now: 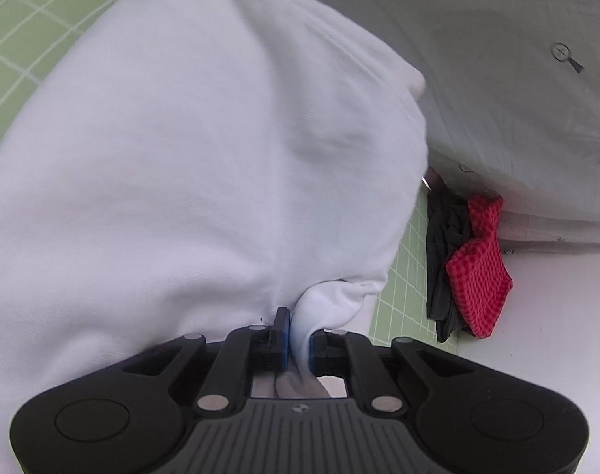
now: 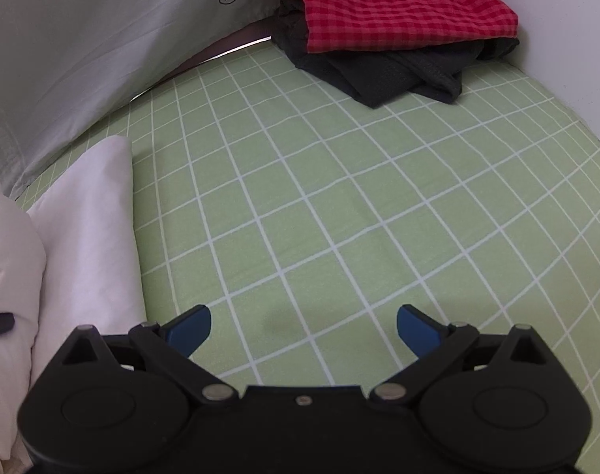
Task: Fold clothes
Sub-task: 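Grasp the trousers end with the left gripper and fold it over, then open the left gripper and press the folded bundle flat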
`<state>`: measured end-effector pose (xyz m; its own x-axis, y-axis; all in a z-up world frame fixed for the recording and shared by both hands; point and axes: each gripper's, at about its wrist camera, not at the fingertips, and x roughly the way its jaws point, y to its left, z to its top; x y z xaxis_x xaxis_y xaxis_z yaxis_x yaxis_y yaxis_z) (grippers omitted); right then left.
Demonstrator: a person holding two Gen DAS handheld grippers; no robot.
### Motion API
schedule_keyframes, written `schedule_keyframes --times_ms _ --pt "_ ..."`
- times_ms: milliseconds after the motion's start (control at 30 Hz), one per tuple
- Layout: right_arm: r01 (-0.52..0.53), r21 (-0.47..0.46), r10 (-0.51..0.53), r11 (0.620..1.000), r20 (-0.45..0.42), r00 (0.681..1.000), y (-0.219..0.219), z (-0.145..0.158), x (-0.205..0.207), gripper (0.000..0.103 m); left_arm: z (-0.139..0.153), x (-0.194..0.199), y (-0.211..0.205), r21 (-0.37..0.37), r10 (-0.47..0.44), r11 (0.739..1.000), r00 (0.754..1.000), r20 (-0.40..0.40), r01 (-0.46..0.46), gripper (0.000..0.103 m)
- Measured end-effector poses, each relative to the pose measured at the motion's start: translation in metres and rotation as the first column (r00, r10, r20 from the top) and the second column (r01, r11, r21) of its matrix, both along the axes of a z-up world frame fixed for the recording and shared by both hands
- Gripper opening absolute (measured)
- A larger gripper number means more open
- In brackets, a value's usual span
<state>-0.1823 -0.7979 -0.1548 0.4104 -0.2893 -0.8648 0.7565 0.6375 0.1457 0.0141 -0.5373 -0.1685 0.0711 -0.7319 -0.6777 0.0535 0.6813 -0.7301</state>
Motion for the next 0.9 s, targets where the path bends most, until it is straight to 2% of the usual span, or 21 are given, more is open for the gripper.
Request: schedule_keyframes --times_ms 233,367,400,467,500,533,567,600,633,733,800,900 --pt "0.015 0.016 -0.015 1.000 0.002 1.000 0.009 -0.004 -0.003 0.102 0.007 0.003 0.000 0.007 -0.017 1.000 1.000 -0.007 0.017 0.011" --pt "0.002 -0.011 -0.002 1.000 0.007 1.000 0.018 0.005 -0.002 0.102 0.027 0.003 -0.009 0.056 -0.052 0.997 0.998 0.032 0.050 0.015" --pt "-0.006 -0.025 0.007 1.000 0.007 1.000 0.020 0.008 -0.001 0.102 0.033 0.001 -0.010 0.066 -0.060 0.996 0.997 0.047 0.057 0.019" --pt "-0.025 -0.054 0.025 0.998 0.005 1.000 0.025 0.014 0.002 0.102 0.046 -0.003 -0.011 0.063 -0.073 0.996 0.995 0.075 0.068 0.030" --pt "-0.036 -0.068 0.036 0.997 0.004 0.999 0.027 0.017 0.004 0.102 0.052 -0.005 -0.012 0.046 -0.078 0.996 0.993 0.086 0.074 0.048" --pt "-0.046 -0.079 0.046 0.996 0.005 0.999 0.029 0.019 0.006 0.102 0.059 -0.007 -0.011 0.018 -0.078 0.997 0.992 0.098 0.077 0.075" --pt "-0.055 -0.089 0.055 0.994 0.006 0.998 0.032 0.022 0.008 0.102 0.068 -0.010 -0.010 -0.016 -0.073 0.997 0.990 0.117 0.075 0.086" --pt "-0.063 -0.100 0.064 0.993 0.007 0.998 0.034 0.025 0.010 0.102 0.078 -0.013 -0.009 -0.029 -0.073 0.997 0.987 0.145 0.078 0.091" --pt "-0.071 -0.109 0.072 0.992 0.007 0.997 0.036 0.027 0.011 0.102 0.086 -0.015 -0.009 -0.028 -0.079 0.996 0.981 0.177 0.085 0.091" --pt "-0.091 -0.126 0.092 0.988 0.006 0.996 0.042 0.032 0.015 0.102 0.107 -0.021 -0.008 0.045 -0.080 0.996 0.957 0.278 0.071 0.091" --pt "-0.101 -0.129 0.104 0.986 0.014 0.995 0.046 0.035 0.018 0.102 0.116 -0.023 0.001 0.129 -0.077 0.991 0.938 0.338 0.035 0.091" --pt "-0.121 -0.135 0.126 0.983 0.030 0.992 0.051 0.040 0.023 0.102 0.118 -0.018 0.019 0.275 -0.063 0.960 0.918 0.392 -0.052 0.091"
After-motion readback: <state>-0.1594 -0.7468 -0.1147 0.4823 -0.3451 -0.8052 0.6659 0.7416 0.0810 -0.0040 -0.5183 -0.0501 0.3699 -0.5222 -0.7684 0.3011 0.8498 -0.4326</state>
